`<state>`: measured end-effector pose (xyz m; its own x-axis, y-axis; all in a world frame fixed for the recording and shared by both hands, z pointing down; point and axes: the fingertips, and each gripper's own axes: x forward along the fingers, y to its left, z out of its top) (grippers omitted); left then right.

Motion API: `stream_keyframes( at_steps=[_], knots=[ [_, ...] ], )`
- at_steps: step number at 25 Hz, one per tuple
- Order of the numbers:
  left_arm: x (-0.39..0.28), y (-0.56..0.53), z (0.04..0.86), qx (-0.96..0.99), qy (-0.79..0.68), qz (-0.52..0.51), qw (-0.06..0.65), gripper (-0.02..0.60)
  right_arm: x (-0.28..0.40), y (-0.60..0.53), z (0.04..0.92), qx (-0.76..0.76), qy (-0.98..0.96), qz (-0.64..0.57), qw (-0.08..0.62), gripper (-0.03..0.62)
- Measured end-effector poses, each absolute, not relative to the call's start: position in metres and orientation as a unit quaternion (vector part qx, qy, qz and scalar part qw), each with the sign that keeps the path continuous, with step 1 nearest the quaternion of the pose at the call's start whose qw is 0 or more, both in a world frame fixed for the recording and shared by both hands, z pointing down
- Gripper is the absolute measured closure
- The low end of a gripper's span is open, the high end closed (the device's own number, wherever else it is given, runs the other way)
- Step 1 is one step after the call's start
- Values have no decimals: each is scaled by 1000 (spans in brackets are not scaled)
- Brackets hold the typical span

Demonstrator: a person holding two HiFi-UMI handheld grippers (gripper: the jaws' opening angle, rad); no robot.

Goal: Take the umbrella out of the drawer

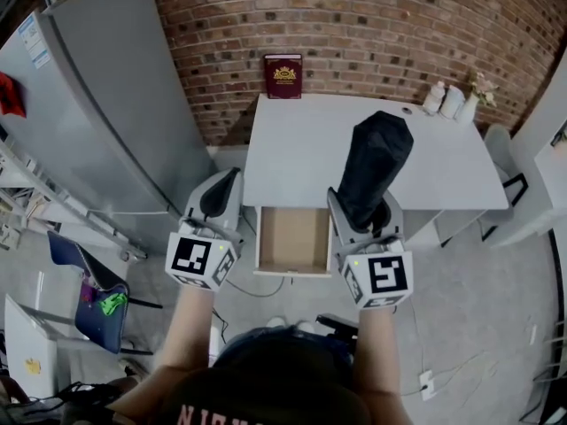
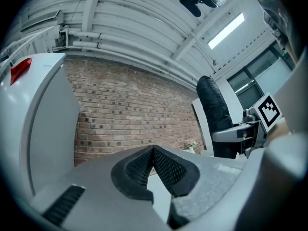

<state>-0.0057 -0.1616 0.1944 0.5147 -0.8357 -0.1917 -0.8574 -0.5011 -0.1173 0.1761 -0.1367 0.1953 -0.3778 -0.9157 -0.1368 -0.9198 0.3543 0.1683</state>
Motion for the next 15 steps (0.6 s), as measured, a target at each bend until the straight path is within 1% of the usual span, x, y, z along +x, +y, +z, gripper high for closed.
stream_keyframes(
  at_steps=[7, 15],
  knots=[
    [-4, -169, 188, -863, 490, 56, 110, 584, 199, -140, 192, -585, 803, 114, -5, 350],
    [-1, -172, 184, -864, 488, 59, 113, 584, 211, -137, 193, -606, 788, 110, 2, 349]
  ],
)
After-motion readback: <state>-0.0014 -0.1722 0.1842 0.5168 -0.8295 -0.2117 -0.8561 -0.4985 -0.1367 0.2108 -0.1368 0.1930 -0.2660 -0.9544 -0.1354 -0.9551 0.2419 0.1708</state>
